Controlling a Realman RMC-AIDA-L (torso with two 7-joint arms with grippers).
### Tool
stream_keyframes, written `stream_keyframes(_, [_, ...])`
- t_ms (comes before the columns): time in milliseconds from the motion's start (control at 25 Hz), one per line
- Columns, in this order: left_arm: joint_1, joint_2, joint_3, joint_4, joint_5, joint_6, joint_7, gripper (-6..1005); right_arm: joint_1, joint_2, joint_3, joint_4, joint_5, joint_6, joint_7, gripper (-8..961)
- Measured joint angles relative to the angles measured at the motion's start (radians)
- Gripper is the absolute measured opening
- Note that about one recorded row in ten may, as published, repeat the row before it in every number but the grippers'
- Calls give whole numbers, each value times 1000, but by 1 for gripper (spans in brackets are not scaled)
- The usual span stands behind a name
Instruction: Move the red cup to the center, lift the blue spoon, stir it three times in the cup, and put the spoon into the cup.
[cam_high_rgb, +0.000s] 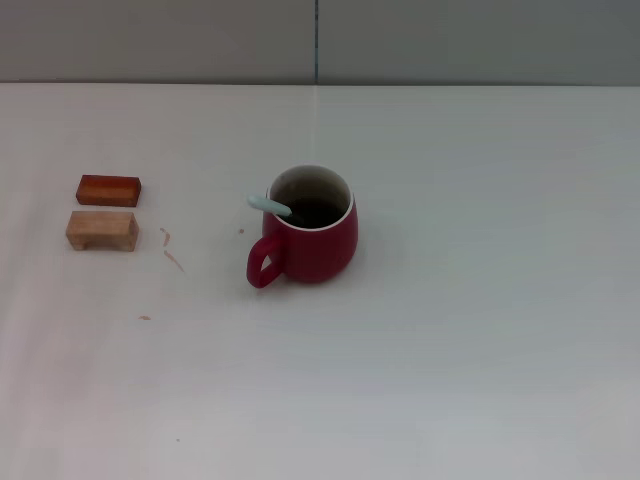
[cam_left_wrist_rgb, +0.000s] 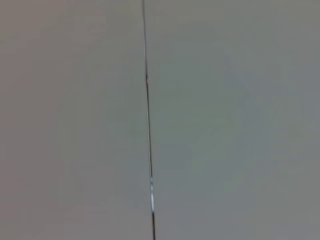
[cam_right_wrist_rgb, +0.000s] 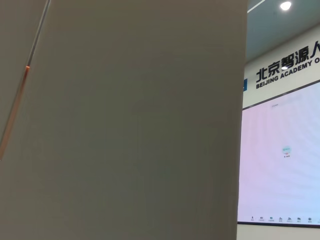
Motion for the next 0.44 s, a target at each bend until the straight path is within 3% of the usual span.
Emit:
stream_keyframes(160, [-2,-1,27,-31,-3,-87,5,326,4,-7,25,-6,1,3,0,660])
stream_keyframes(440, [-14,-3,21,-108,-9,-126,48,326,14,-13,59,-2,2,11,2,660])
